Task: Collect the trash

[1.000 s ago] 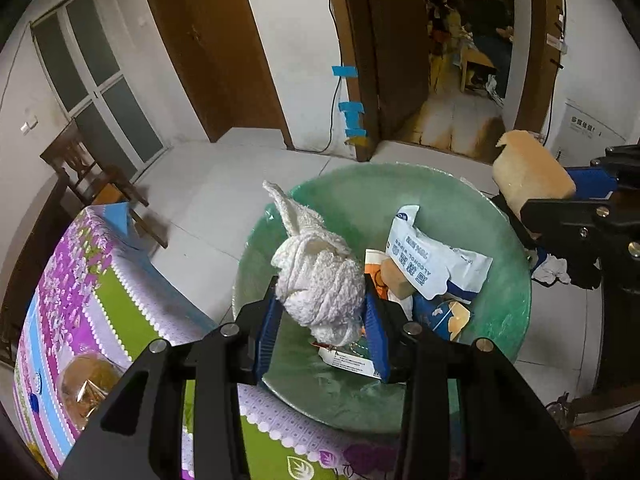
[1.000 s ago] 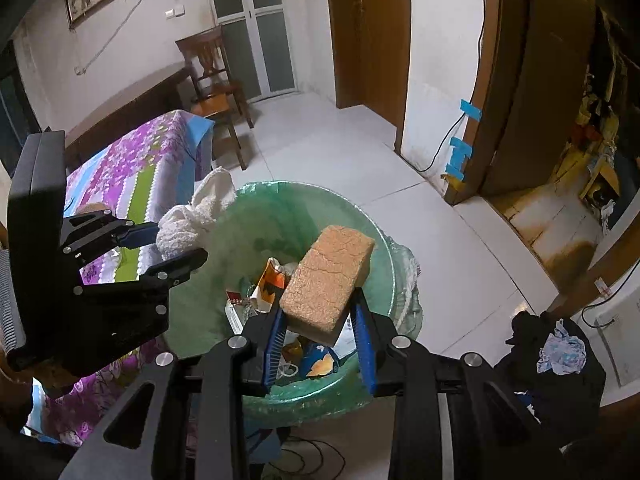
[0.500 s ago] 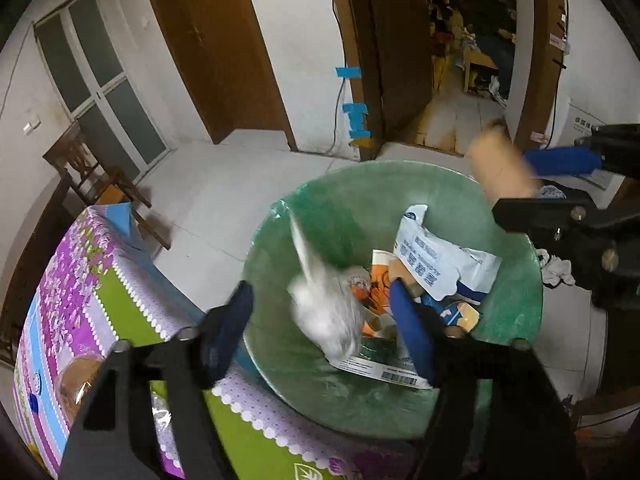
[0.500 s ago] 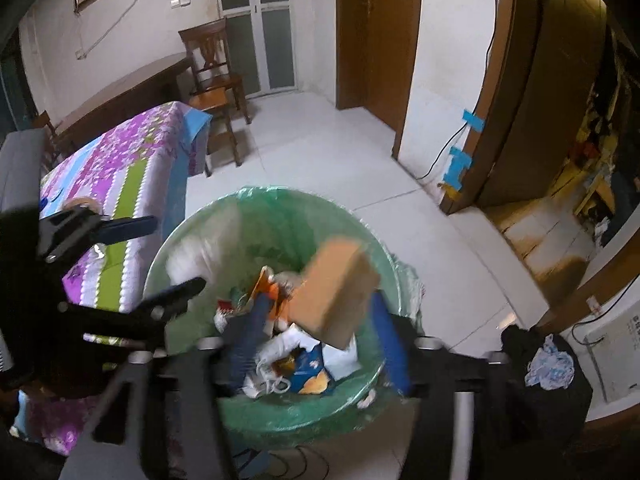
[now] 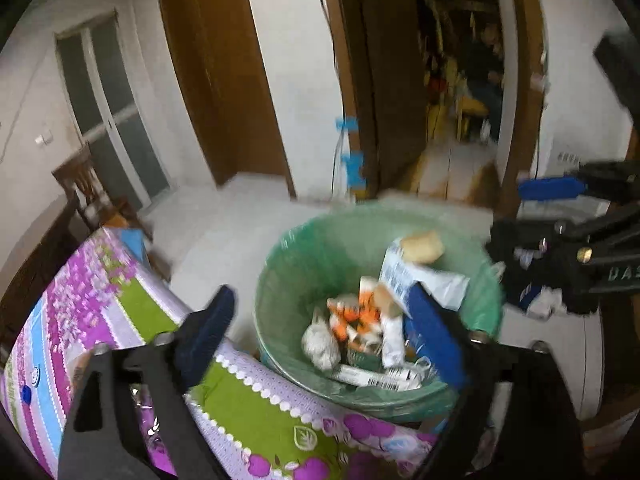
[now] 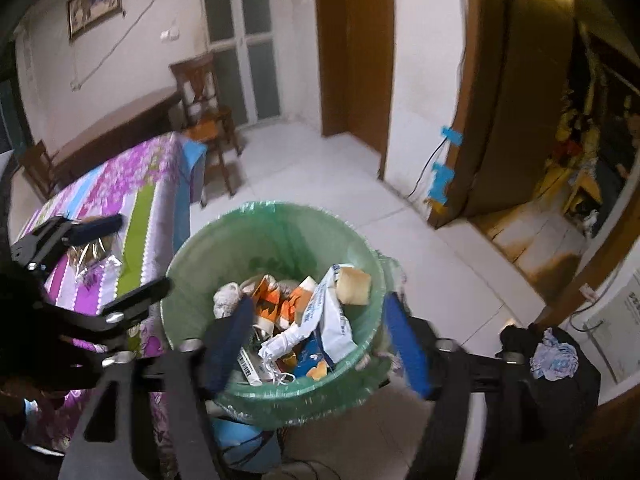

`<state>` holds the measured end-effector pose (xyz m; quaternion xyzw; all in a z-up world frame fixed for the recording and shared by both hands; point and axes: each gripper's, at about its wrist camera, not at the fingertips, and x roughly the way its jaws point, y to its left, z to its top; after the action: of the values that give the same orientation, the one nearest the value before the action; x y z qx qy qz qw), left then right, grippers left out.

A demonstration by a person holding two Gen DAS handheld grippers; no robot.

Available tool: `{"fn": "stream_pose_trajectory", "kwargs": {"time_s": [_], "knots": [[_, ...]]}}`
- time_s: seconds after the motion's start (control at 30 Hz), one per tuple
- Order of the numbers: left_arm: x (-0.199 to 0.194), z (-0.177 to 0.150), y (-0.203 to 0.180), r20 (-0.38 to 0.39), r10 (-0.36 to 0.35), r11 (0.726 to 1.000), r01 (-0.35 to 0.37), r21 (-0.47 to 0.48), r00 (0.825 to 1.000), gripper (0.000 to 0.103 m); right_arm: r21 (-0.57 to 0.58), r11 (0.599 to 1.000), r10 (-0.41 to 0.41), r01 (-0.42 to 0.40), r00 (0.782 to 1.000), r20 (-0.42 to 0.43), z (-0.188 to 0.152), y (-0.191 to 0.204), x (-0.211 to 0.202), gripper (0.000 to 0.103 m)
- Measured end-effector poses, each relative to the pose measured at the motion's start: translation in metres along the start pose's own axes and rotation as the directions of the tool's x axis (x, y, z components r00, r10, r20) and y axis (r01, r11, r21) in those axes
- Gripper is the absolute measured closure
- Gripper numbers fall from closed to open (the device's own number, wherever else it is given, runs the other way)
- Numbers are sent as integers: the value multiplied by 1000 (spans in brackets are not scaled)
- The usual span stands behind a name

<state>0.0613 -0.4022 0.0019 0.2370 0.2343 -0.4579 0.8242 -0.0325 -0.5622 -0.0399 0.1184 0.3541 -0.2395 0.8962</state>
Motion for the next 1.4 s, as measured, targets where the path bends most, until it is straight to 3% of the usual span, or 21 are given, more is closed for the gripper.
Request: {"fn": "stream_pose_trajectory", "kwargs": {"time_s": [0.07,0.13,0.27,0.43,0.57,0.63,0.7,0.77,0.97,1.4], "knots": [[-27,-5,0,104,26,1000,-24,-12,994,5,27,999,-38,37,997,62,-11,1,-22,4],[-50,-11,0,174,32,999,-28,-25,984,5,73,995,-73,64,989,128,-26,2,-47,4],[-68,-19,2,169,-31,998,41,-53,985,5,174,974,-179,143,961,210,-51,6,-82,4],[-83,-34,2,165,25,995,-8,-100,986,5,264,933,-317,246,909,272,-80,24,-116,4],[-97,-46,3,178,31,993,-10,-119,983,5,251,899,-426,358,847,318,-103,49,-137,4],[-106,-54,5,186,42,993,-21,-113,982,5,221,911,-405,348,856,321,-115,57,-142,4],[-114,-60,6,198,43,991,-17,-129,979,5,208,927,-363,311,883,297,-127,62,-144,4],[-122,-68,10,201,30,987,2,-158,979,5,202,931,-353,304,891,285,-138,65,-146,4],[-129,-86,15,182,24,976,17,-219,983,5,184,932,-357,313,881,311,-140,75,-145,4],[-131,-96,-9,171,19,993,1,-117,985,5,150,934,-356,324,870,342,-134,71,-150,4]]}}
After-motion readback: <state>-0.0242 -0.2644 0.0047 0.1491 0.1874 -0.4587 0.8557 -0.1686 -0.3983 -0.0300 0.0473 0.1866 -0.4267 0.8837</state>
